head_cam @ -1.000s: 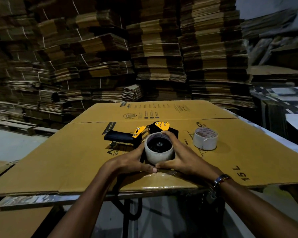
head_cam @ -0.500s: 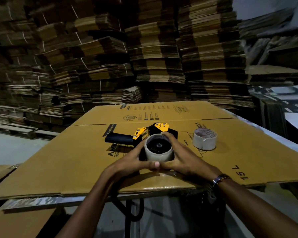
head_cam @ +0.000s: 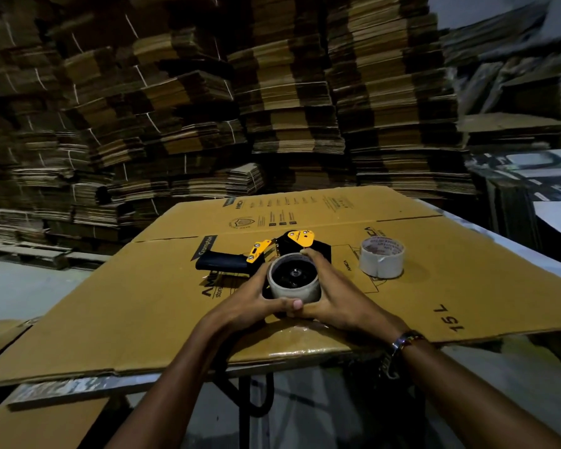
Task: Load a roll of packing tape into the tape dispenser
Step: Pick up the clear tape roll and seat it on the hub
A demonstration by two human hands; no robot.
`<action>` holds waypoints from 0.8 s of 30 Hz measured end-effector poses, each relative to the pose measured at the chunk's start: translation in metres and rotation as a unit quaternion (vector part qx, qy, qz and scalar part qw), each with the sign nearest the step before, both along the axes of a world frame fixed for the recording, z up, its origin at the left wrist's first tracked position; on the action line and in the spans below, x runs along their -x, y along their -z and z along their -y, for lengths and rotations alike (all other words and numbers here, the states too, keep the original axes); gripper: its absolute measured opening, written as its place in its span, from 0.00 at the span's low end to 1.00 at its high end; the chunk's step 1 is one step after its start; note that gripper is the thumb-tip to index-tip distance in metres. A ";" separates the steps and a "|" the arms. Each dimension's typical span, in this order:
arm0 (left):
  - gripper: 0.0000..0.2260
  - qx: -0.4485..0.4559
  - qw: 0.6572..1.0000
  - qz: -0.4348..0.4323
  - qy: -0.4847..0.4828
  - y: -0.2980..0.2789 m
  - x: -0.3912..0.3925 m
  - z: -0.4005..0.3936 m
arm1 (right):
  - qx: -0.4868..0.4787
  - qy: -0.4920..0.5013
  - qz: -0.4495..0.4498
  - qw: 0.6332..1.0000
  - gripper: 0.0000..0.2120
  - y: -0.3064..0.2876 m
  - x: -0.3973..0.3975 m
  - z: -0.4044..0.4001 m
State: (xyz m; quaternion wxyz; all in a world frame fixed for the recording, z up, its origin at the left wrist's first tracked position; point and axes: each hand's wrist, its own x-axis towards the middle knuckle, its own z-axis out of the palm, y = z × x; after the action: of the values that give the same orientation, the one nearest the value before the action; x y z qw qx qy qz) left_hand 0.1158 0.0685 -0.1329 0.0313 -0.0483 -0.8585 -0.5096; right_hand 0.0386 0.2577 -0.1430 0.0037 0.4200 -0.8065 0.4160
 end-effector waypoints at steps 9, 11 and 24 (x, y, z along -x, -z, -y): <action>0.40 0.005 1.000 -0.015 -0.021 0.007 0.000 -0.004 | -0.030 0.014 0.016 0.999 0.50 0.007 0.007 -0.001; 0.42 0.013 0.999 -0.021 -0.028 0.007 0.001 -0.006 | -0.039 0.008 0.024 0.999 0.49 0.006 0.008 -0.003; 0.38 0.010 0.999 0.000 -0.047 -0.001 -0.001 -0.014 | -0.025 -0.013 0.097 0.995 0.53 -0.003 0.009 -0.008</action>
State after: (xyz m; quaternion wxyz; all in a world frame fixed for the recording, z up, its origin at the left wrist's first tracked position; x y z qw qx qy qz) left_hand 0.1172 0.0827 -0.1323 0.0549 -0.0084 -0.8648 -0.4990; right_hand 0.0294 0.2658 -0.1402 -0.0905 0.3886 -0.8075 0.4344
